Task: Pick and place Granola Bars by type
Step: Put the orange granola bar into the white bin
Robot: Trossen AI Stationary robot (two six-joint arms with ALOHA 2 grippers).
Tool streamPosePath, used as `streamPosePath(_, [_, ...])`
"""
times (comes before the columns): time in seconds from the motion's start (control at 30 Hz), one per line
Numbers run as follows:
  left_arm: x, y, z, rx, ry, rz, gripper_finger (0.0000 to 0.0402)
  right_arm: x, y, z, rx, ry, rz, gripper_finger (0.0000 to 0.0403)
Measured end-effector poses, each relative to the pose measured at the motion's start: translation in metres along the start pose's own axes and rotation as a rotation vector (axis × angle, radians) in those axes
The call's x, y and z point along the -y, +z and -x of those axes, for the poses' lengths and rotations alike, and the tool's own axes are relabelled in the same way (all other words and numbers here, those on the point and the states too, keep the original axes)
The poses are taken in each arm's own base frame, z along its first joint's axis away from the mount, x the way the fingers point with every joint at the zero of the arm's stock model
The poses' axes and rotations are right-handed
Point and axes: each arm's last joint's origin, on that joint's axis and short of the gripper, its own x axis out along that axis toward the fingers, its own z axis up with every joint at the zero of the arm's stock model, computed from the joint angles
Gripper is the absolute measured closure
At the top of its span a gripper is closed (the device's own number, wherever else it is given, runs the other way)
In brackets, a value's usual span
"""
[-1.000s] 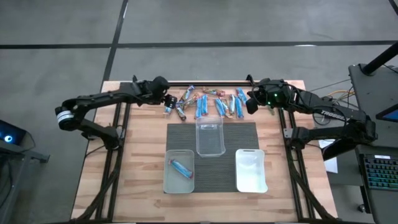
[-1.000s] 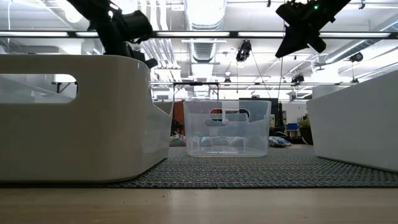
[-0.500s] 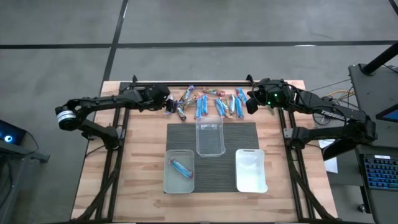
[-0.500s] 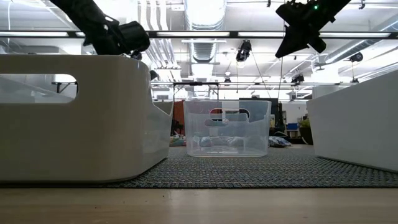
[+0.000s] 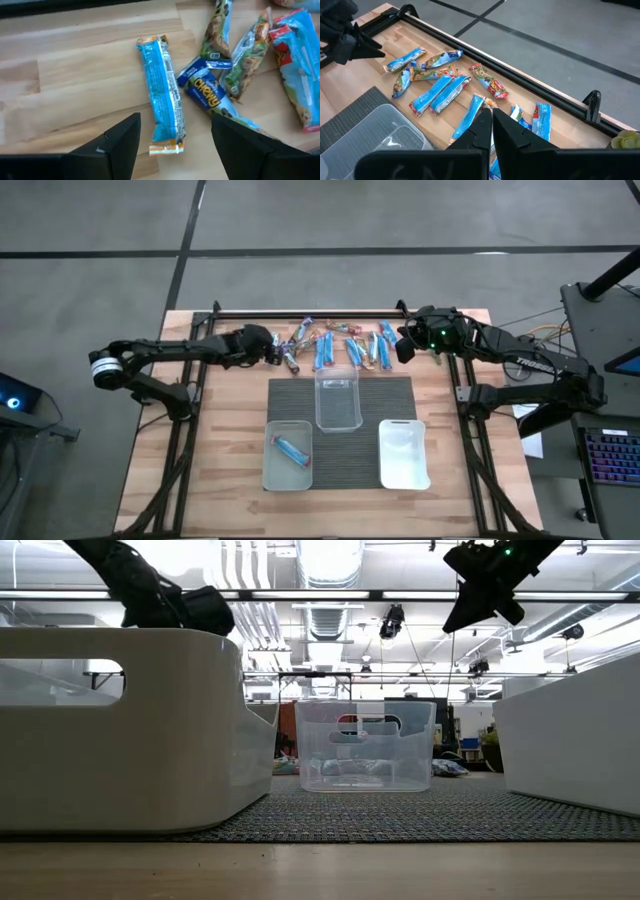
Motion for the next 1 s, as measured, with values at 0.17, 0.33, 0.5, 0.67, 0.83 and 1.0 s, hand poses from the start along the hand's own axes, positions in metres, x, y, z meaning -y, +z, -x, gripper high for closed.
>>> streamPosePath(0.17, [0.001, 0.001, 0.001, -0.002, -0.006, 0.023, 0.0177, 0.000, 0.000, 0.000, 0.000, 0.000, 0.000, 0.0394])
streamPosePath(0.33, [0.006, 0.010, 0.004, -0.054, -0.026, 0.025, 0.0177, 0.000, 0.000, 0.000, 0.000, 0.000, 0.000, 0.0394])
streamPosePath(0.5, [0.010, 0.021, -0.003, -0.107, 0.043, -0.017, 0.0177, 0.000, 0.000, 0.000, 0.000, 0.000, 0.000, 0.0394])
streamPosePath(0.67, [0.019, 0.029, -0.020, -0.173, 0.055, -0.066, 0.0177, 0.000, 0.000, 0.000, 0.000, 0.001, -0.001, 0.0394])
streamPosePath(0.83, [0.026, 0.033, -0.035, -0.241, 0.095, -0.121, 0.0177, 0.000, 0.000, 0.000, -0.002, 0.005, -0.008, 0.0394])
streamPosePath(1.0, [0.032, 0.036, -0.046, -0.292, 0.138, -0.155, 0.0177, 0.000, 0.000, 0.000, -0.004, 0.007, -0.008, 0.0394])
